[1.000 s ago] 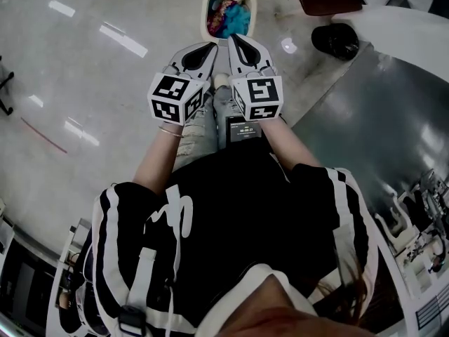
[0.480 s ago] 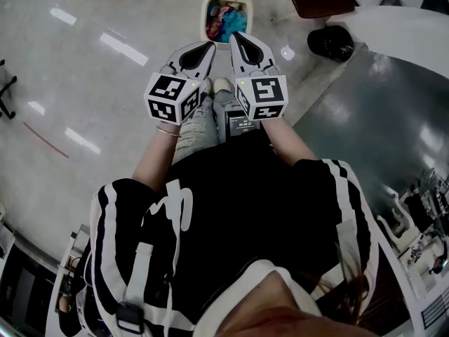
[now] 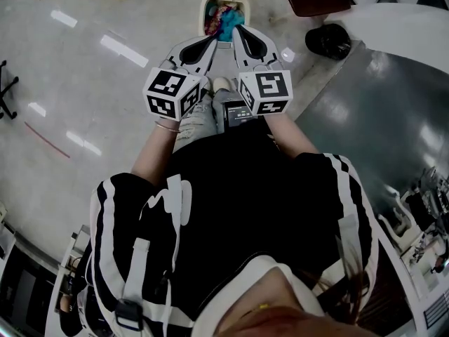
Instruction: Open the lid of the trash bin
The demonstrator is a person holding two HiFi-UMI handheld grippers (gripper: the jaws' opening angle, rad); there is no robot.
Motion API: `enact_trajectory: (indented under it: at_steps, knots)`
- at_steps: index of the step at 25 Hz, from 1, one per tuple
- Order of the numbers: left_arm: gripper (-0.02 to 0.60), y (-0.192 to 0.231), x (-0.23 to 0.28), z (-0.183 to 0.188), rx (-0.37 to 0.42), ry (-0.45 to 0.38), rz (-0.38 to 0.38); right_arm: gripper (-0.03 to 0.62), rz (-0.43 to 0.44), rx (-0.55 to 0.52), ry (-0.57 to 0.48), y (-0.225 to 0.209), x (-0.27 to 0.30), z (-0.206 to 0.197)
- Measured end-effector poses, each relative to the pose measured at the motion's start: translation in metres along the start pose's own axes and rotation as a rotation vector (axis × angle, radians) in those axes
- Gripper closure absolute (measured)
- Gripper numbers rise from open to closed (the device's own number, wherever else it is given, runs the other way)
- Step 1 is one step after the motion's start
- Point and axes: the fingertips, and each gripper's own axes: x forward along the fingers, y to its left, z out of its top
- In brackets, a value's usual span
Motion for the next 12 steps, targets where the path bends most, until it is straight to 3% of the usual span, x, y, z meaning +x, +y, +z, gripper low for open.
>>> enact_trajectory:
  at_steps: [12]
  knots:
    - [0.574, -0.007, -0.008, 0.033, 0.040, -0.059, 0.003, 0.585, 0.010, -0.012, -0.070, 0.000, -0.014, 0.031]
